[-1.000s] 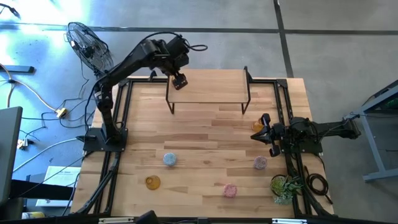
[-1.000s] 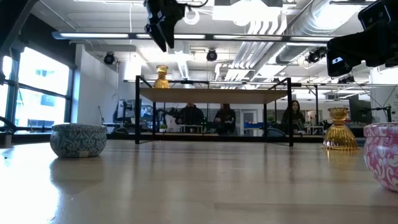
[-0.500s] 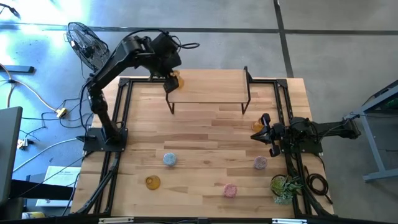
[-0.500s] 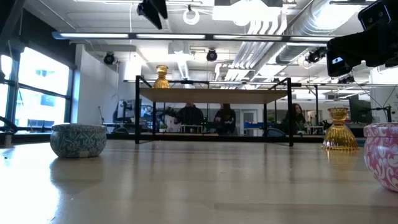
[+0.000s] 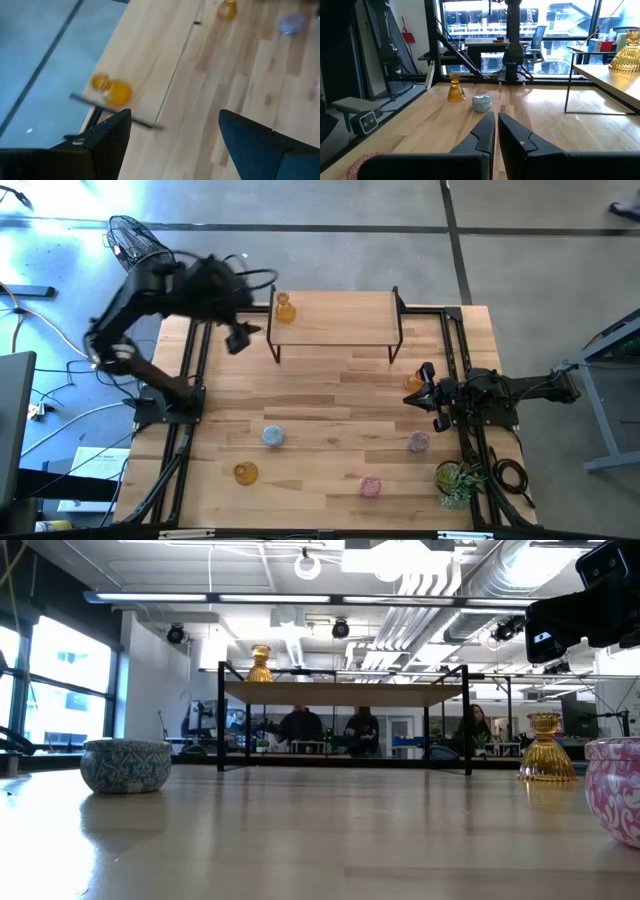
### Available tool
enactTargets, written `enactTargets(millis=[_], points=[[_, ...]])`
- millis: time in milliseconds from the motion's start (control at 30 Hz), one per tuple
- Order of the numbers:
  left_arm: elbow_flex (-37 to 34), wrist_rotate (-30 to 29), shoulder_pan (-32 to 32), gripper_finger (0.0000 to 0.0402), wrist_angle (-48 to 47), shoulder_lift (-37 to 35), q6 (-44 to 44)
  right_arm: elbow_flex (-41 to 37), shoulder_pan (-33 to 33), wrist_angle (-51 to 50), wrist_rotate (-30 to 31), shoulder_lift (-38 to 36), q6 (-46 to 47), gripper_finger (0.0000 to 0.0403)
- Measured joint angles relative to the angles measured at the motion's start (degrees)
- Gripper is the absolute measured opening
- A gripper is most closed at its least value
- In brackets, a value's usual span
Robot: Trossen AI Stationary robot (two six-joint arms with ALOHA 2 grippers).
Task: Pick & Place candle stick holders
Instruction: Put the red white scented candle on the shelf
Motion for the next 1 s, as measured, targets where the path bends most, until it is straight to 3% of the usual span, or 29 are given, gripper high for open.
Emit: enactTargets(millis=[133, 300, 667, 833, 1000], points=[[-14.2, 1.4, -2.0, 0.0296, 6.6, -10.4, 1.7, 0.0, 0.0, 0.0, 0.0, 0.0, 0.0, 0.0016], [-37.3, 8.0, -2.2, 0.0296, 26.2, -26.4, 4.7, 0.0, 0.0, 0.0, 0.0, 0.0, 0.0, 0.0016], [-84.4, 8.9, -2.2, 0.0296, 60.4, -57.4, 1.1, 0.0, 0.0, 0.0, 0.0, 0.0, 0.0, 0.0016], [-96.6, 9.9, -2.2, 0.0296, 71.8, -66.0, 0.0, 0.0, 0.0, 0.0, 0.0, 0.0, 0.0, 0.0016], [-100.6, 9.9, -2.2, 0.0296, 73.8, -69.5, 0.0, 0.0, 0.0, 0.0, 0.0, 0.0, 0.0, 0.0016]])
